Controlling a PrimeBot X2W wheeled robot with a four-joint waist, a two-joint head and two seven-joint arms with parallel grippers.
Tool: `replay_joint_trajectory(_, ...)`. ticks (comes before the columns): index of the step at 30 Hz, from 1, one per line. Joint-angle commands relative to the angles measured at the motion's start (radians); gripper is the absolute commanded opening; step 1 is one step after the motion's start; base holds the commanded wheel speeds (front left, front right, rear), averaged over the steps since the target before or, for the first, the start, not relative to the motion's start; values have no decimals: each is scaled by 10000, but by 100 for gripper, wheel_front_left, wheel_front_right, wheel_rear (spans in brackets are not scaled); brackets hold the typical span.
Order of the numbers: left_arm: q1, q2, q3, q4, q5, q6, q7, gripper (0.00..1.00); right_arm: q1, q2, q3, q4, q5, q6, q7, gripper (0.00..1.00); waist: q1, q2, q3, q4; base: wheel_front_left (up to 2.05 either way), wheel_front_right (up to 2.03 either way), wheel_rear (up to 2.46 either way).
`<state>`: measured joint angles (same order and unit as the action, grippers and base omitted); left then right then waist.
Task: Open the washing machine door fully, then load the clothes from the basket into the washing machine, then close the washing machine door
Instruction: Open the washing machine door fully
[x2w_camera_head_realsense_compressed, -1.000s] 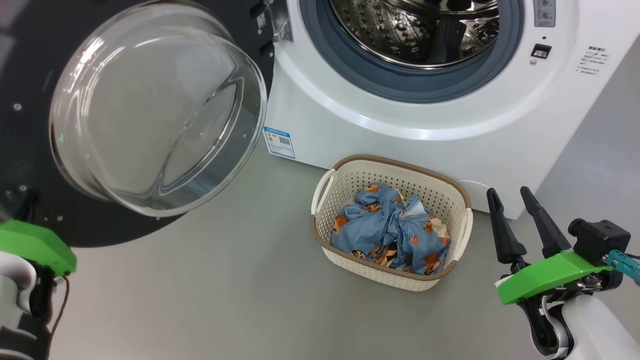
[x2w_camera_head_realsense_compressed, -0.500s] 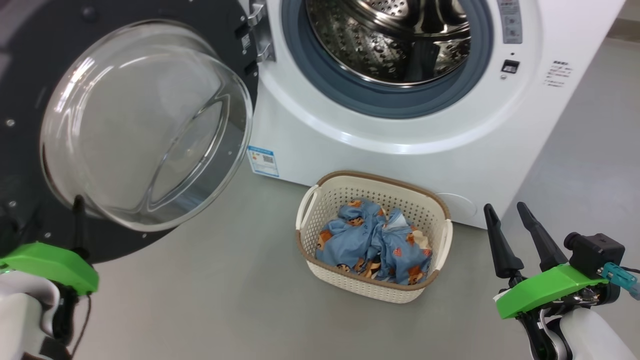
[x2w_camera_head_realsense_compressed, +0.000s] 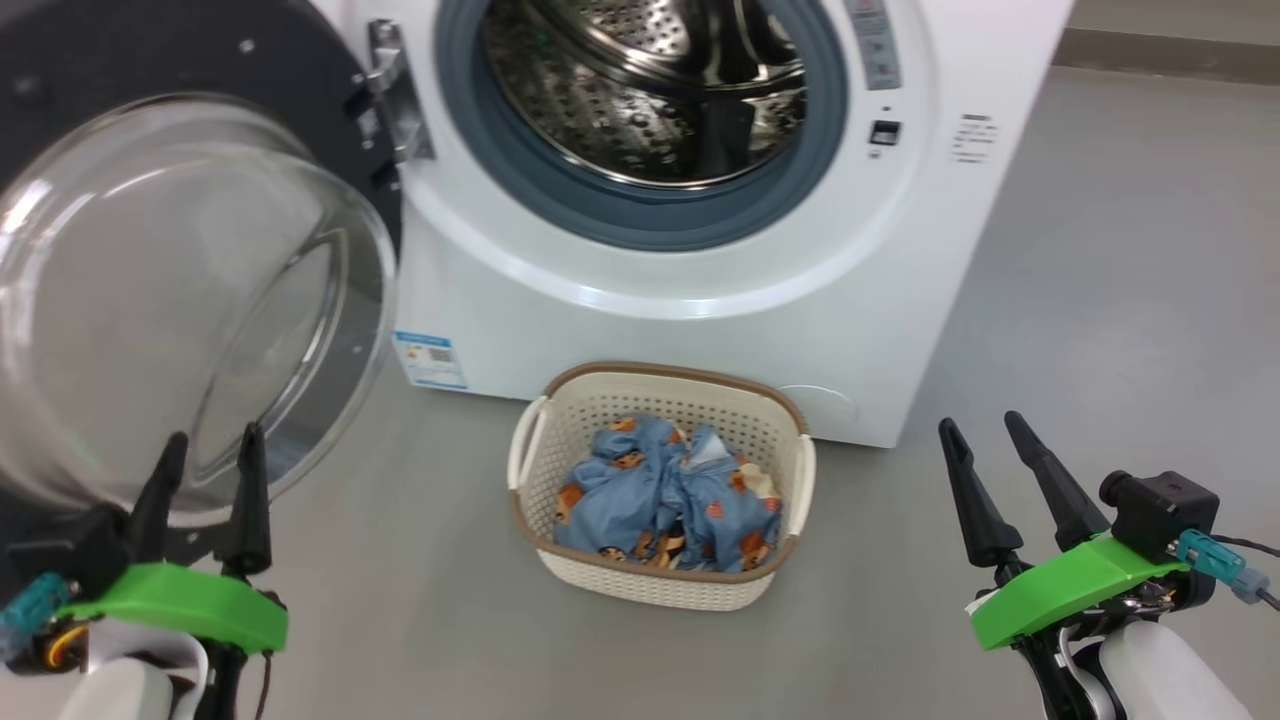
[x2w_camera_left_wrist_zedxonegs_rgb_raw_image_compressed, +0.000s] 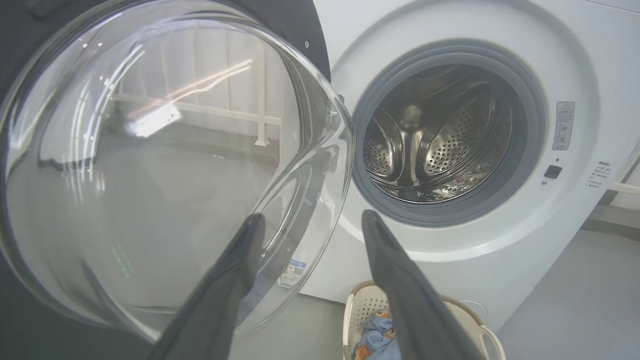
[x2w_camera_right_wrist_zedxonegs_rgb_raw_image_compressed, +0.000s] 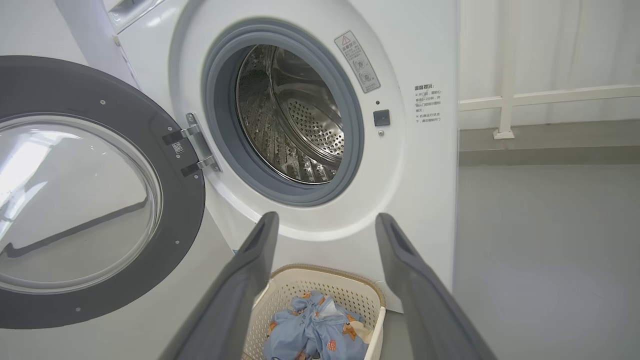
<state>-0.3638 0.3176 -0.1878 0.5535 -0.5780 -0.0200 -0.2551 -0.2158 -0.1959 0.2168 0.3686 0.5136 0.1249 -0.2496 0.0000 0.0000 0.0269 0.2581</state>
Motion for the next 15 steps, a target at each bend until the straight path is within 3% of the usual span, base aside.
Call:
replay_joint_trajectory(1,-30,317,357,-459,68,126,-59,100,-135,-127,187,-236,144,58,-122,100,0,0,-28,-470,0,0,0)
replay_joint_trajectory(15,1423,14,442,-2343,-163,854,40,100,-288,-361,313,-349,122,58,-122,100,0,0,-77,-2003,0,0,0)
